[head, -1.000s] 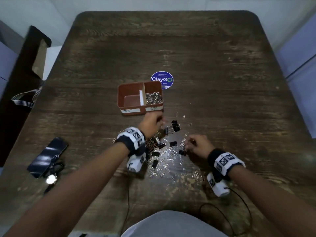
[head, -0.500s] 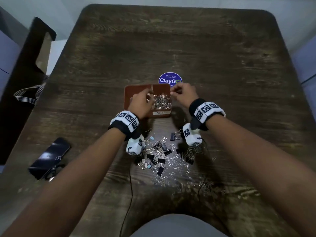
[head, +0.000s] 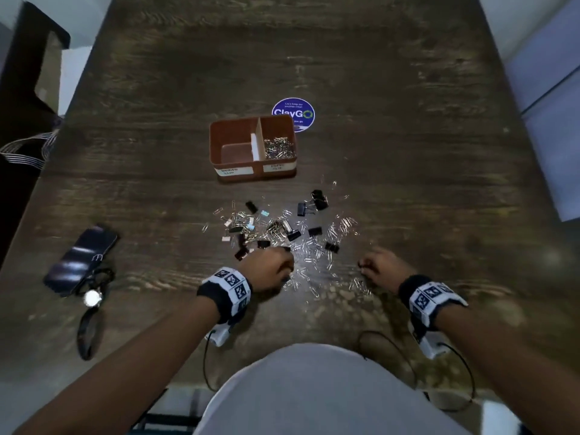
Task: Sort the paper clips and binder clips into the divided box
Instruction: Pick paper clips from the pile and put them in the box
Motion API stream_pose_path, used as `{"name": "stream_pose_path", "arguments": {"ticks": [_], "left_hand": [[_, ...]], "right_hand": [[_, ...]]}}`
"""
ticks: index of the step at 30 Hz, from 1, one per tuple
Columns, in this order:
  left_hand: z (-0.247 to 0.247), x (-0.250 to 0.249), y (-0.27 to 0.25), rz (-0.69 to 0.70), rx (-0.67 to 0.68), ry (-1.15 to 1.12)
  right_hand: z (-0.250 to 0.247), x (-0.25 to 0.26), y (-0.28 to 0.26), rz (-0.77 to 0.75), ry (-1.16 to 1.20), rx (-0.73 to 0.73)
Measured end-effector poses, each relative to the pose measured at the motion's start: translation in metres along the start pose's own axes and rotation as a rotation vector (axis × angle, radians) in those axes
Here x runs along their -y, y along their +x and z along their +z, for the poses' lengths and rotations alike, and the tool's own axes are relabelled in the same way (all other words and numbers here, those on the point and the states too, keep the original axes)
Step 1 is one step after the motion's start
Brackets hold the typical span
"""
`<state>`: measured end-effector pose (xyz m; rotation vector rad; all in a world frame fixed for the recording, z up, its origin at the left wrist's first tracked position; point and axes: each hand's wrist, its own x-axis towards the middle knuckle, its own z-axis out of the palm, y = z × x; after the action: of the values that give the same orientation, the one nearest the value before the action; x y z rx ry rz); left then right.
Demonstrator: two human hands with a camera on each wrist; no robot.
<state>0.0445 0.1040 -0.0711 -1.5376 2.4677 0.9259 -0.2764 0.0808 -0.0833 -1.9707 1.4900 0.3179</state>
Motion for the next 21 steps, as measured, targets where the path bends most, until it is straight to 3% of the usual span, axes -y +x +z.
{"name": "stream_pose_path", "arguments": {"ticks": [5,10,13,18,21], "left_hand": [[0.04,-0.015,-0.022,0.042,-0.055,0.182],[0.065,-0.024,-0.044,-0.073,-0.155,0.192],[0.072,-0.033,-0.052,-0.125,-0.144,0.184],[0.078,-0.038,-0.047,-0.201,-0.112,0.167],[0.076,-0.043,-0.043,-0.214,-0.129,0.117]], "right_hand": [[0.035,-0.014,-0.045,0.196,0.047,-0.267],[0.068,-0.015,-0.065,0.361,0.12,-0.325],[0.08,-0.003,-0.069,0.3,0.169,-0.35],[0.085,0.017,-0.062,0.096,0.266,-0.224],[0.083,0.017,-0.057,0.034,0.286,-0.275]]}}
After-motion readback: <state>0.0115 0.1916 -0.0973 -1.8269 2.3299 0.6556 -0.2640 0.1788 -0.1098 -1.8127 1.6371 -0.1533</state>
